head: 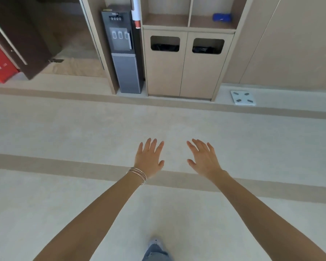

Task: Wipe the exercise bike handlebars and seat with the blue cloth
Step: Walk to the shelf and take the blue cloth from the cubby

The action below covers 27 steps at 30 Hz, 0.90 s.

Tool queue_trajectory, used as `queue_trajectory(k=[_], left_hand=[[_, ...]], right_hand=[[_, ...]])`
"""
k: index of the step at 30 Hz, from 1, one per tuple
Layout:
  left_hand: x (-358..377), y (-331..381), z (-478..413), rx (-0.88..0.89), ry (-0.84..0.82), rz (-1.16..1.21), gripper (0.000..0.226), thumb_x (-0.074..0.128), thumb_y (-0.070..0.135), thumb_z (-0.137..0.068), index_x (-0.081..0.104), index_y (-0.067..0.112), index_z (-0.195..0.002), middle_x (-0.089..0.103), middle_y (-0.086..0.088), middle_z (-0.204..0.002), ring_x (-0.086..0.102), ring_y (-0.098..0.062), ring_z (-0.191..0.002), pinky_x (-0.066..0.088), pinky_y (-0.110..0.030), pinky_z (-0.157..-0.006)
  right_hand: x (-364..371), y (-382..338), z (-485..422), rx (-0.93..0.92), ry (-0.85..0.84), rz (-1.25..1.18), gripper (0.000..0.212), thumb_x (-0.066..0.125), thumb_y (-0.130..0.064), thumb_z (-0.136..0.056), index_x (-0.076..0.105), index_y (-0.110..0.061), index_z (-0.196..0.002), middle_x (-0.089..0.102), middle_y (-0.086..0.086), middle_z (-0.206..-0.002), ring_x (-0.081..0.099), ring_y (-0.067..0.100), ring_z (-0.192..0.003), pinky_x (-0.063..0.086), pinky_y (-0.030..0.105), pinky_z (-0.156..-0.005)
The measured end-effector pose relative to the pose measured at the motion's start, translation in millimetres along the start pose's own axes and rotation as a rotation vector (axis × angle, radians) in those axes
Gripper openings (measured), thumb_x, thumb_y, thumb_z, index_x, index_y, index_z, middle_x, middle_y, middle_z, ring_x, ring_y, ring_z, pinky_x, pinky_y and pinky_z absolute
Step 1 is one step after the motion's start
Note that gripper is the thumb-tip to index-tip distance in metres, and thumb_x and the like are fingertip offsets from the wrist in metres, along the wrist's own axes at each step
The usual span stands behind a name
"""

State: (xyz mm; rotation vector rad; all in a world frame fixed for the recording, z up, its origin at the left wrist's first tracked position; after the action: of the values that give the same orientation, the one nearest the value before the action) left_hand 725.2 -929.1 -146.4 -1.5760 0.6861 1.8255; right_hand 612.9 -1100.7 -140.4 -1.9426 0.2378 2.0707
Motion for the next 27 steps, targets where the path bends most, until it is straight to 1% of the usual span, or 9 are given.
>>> queue_trajectory(k=[3,7,11,19,22,27], left_hand=[[-13.3,1.8,-54.6,0.068,-0.007,-0.012,0.068,0.035,0.045,-0.095,0.001,0.021,-0.149,0.006,-0.007,-0.159,0.000,-0.027,-0.147,0.006,-0.047,-0.120],[-31.4,23.2,-123.2,0.146,0.008,-0.024,0.068,0.035,0.044,-0.095,0.002,0.020,-0.149,0.006,-0.007,-0.159,0.000,-0.027,-0.147,0.006,-0.046,-0.120],[-45.3,50.4,-193.3,0.187,0.025,-0.024,0.067,0.036,0.044,-0.095,0.003,0.020,-0.149,0.006,-0.007,-0.159,0.000,-0.027,-0.147,0.006,-0.046,-0.120],[-83.2,110.1,-337.0,0.161,0.058,-0.002,0.067,0.036,0.044,-0.095,0.003,0.020,-0.149,0.005,-0.008,-0.159,0.000,-0.028,-0.147,0.007,-0.046,-0.120],[-101.6,129.6,-389.2,0.132,0.111,0.032,0.067,0.036,0.044,-0.096,0.004,0.019,-0.149,0.006,-0.008,-0.159,0.000,-0.028,-0.147,0.007,-0.046,-0.120],[-114.5,150.6,-458.9,0.138,0.116,0.026,0.067,0.036,0.045,-0.095,0.004,0.020,-0.149,0.007,-0.009,-0.159,0.001,-0.028,-0.147,0.007,-0.046,-0.120]], right_hand=[[-8.3,24.2,-27.6,0.052,0.018,-0.004,0.065,0.045,-0.037,-0.096,0.013,-0.019,-0.150,0.017,0.003,-0.158,0.012,0.017,-0.146,0.006,0.042,-0.119],[-16.3,69.2,-61.0,0.129,0.009,-0.021,0.067,0.045,-0.035,-0.096,0.010,-0.018,-0.151,0.015,0.003,-0.158,0.011,0.017,-0.146,0.006,0.042,-0.119],[-24.7,121.4,-106.2,0.144,0.016,-0.024,0.068,0.046,-0.035,-0.096,0.010,-0.018,-0.151,0.015,0.003,-0.158,0.012,0.017,-0.146,0.006,0.042,-0.119],[-62.8,240.2,-215.2,0.097,0.052,0.001,0.067,0.048,-0.035,-0.095,0.014,-0.018,-0.150,0.018,0.005,-0.158,0.016,0.020,-0.145,0.010,0.042,-0.119],[-78.6,282.6,-254.3,0.069,0.064,0.031,0.067,0.048,-0.035,-0.096,0.014,-0.018,-0.150,0.017,0.005,-0.158,0.016,0.020,-0.145,0.010,0.042,-0.119],[-91.6,330.5,-316.9,0.055,0.064,0.030,0.066,0.049,-0.035,-0.095,0.016,-0.017,-0.150,0.018,0.006,-0.157,0.017,0.022,-0.145,0.012,0.042,-0.118]])
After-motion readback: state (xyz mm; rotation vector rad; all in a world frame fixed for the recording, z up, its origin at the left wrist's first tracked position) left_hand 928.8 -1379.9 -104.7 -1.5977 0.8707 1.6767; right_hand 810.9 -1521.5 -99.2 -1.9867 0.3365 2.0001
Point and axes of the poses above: each hand's wrist, its own z-axis away from the middle knuckle, its own x-axis out of the palm, y = z × x, the point moved 2 cm from there along -z, towards the middle knuckle
